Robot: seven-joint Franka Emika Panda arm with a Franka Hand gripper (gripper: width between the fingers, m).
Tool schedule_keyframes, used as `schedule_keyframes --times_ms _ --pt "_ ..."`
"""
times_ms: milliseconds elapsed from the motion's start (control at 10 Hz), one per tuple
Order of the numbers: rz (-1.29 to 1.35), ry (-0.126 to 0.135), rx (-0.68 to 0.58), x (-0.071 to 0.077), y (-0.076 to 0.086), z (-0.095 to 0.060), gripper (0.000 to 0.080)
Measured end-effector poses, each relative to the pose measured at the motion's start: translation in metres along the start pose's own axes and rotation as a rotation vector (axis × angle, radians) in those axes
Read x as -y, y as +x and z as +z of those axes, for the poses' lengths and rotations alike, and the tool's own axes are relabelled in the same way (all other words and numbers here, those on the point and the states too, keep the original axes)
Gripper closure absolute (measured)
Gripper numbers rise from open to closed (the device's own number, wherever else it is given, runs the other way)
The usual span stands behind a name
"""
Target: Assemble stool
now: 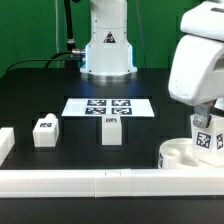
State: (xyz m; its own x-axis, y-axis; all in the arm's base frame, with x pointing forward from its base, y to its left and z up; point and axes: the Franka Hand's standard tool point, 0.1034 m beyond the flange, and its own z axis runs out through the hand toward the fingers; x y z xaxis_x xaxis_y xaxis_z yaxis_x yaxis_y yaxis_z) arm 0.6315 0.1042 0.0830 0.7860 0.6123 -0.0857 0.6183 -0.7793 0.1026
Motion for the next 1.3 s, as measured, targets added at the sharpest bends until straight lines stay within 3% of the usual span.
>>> schedule_keyframes --times_ms 400,700,900,1300 --pt "0.435 0.021 -0.005 0.006 0.003 0.000 0.0466" --pt "0.863 0.067 -0.004 0.011 0.006 0.000 0.0466" --pt "1.025 0.074 -0.006 0.012 0.008 0.000 0.0466" --pt "1.304 0.118 0.015 0.018 0.010 -0.001 0.0466"
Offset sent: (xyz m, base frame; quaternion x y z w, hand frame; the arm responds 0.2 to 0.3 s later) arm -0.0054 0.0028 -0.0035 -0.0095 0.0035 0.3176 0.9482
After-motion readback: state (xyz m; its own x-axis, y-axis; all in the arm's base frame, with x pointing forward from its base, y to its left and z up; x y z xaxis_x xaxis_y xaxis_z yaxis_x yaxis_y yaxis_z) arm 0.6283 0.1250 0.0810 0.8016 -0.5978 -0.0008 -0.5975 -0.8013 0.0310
